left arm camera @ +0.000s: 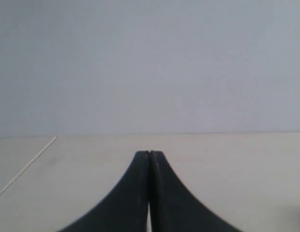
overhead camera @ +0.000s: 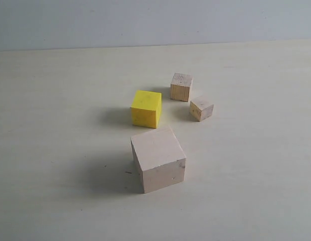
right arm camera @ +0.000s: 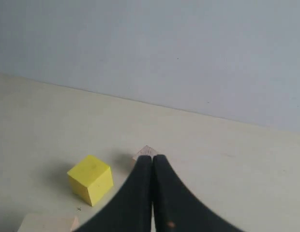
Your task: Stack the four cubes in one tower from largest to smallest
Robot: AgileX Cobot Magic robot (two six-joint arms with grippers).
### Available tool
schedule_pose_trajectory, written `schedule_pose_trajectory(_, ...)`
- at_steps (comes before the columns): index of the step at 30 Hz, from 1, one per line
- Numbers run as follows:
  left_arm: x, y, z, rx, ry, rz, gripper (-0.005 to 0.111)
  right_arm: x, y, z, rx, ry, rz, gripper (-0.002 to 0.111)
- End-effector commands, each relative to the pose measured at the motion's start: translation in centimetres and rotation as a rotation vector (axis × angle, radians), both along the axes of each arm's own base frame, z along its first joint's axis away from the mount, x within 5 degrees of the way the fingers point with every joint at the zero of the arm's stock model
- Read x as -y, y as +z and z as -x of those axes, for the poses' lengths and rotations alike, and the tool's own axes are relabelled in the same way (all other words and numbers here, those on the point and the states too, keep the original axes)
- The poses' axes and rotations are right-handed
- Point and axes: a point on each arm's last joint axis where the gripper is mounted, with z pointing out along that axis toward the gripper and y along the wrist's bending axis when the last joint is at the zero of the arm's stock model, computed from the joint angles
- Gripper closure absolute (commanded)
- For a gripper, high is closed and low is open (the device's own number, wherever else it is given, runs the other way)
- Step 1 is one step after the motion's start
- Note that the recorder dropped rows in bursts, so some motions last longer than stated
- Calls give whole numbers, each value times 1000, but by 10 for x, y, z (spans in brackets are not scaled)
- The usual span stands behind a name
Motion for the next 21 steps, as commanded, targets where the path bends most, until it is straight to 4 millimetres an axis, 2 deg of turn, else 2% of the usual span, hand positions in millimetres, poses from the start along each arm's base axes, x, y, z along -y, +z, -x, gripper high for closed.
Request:
schedule_pose_trajectory(1, 0, 5, 1, 61, -2, 16, 107, 0, 4, -1, 27, -5, -1, 108)
schedule_pose_trajectory(6, 0, 6, 1, 67, -2, 15, 107, 1, 7, -2, 48, -28, -46, 108)
schedule_pose_trajectory(8, -1, 12, 2, 132, 3, 13, 107, 2, 8, -3, 63, -39, -54, 108)
schedule_pose_trajectory(13, -1, 18, 3, 225, -28, 276, 107, 1, 9, -2, 57, -37, -71, 108)
schedule_pose_trajectory(21, -1, 47, -2, 163, -32, 329, 107, -1, 10, -2, 37, -34, -138, 108)
